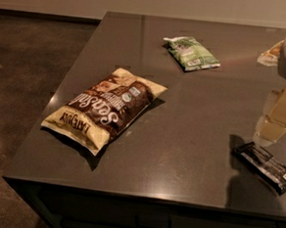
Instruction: Move brown chip bag near green jalapeno chip bag
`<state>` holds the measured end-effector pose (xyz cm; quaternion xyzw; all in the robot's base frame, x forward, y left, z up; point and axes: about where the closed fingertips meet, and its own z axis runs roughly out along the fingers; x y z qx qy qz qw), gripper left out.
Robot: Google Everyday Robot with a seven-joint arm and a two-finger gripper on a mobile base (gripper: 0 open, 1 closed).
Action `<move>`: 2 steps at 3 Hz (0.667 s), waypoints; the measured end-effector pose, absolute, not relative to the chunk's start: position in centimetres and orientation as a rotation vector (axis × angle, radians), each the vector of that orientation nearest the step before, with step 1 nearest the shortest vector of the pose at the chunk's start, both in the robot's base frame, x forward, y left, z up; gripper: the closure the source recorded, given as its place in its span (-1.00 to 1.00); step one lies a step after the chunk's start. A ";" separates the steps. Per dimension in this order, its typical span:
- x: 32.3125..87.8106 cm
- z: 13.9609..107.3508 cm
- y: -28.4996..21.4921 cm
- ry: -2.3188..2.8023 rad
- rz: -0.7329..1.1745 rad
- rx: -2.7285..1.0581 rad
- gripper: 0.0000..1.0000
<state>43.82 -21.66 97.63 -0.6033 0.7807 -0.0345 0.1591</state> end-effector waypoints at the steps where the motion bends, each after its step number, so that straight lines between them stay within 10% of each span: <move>1: 43.8 97.6 -21.7 2.231 -0.099 -1.724 -1.00; 2: 44.8 97.7 -20.5 2.172 -0.067 -1.757 -1.00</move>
Offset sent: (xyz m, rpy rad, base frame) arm 0.0235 0.0253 -0.0043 0.0664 -0.0065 0.1172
